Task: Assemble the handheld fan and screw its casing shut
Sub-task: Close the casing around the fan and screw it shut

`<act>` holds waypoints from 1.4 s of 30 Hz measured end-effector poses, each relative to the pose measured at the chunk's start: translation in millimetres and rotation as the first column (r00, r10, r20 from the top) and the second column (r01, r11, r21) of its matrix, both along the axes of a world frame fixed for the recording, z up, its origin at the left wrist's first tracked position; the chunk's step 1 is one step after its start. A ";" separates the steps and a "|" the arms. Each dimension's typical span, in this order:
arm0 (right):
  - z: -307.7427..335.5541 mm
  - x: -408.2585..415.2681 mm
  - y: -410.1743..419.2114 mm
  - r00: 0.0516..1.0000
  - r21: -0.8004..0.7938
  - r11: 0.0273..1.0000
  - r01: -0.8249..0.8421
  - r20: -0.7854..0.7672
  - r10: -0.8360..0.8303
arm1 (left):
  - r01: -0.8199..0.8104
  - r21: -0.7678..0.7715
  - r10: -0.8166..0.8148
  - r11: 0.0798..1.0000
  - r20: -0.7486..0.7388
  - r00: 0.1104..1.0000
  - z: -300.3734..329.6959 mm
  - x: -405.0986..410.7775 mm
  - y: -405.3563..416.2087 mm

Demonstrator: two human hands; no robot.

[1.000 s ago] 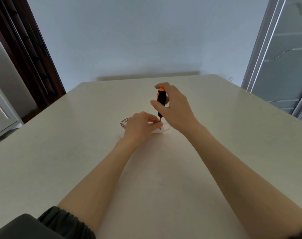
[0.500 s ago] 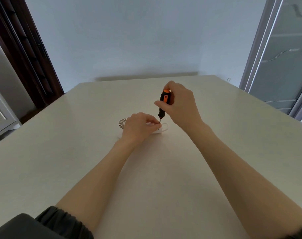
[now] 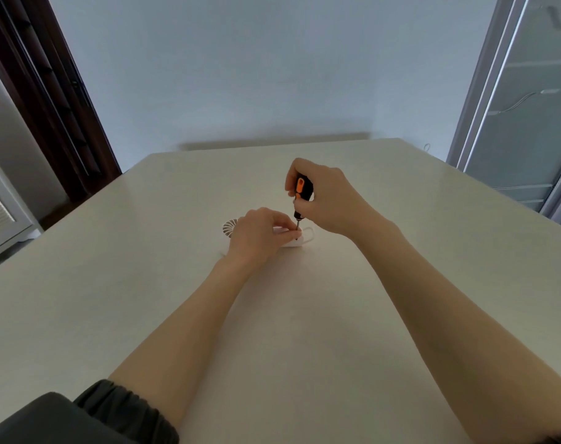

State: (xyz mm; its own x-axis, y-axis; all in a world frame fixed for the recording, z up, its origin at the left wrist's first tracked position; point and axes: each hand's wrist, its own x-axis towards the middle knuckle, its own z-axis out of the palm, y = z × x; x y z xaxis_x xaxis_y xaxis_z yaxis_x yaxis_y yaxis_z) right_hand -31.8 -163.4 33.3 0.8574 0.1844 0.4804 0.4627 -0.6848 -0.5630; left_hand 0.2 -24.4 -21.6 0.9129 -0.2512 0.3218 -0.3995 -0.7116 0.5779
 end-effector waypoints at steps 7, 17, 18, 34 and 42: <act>1.5 1.4 1.0 0.990 -0.085 0.987 0.137 0.031 -0.134 | 0.034 0.077 -0.031 0.996 -0.032 0.999 7.4 -1.2 2.5; -1.6 -0.4 -3.6 0.979 -0.097 0.974 0.202 0.030 -0.200 | 0.032 0.176 -0.030 0.984 -0.015 0.999 4.2 2.3 5.2; -0.4 -1.6 -3.3 0.986 -0.092 0.982 0.164 0.005 -0.164 | 0.034 0.178 -0.032 0.983 -0.014 0.999 3.9 2.1 5.4; 9.7 -6.0 0.3 0.962 -0.277 0.927 0.253 -0.033 -0.273 | -0.005 0.181 0.003 0.984 0.011 1.000 4.6 -0.6 6.6; 11.5 -12.5 -6.4 0.968 -0.207 0.964 0.165 -0.153 -0.199 | 0.019 0.291 -0.030 0.957 0.036 0.999 4.1 -0.5 7.8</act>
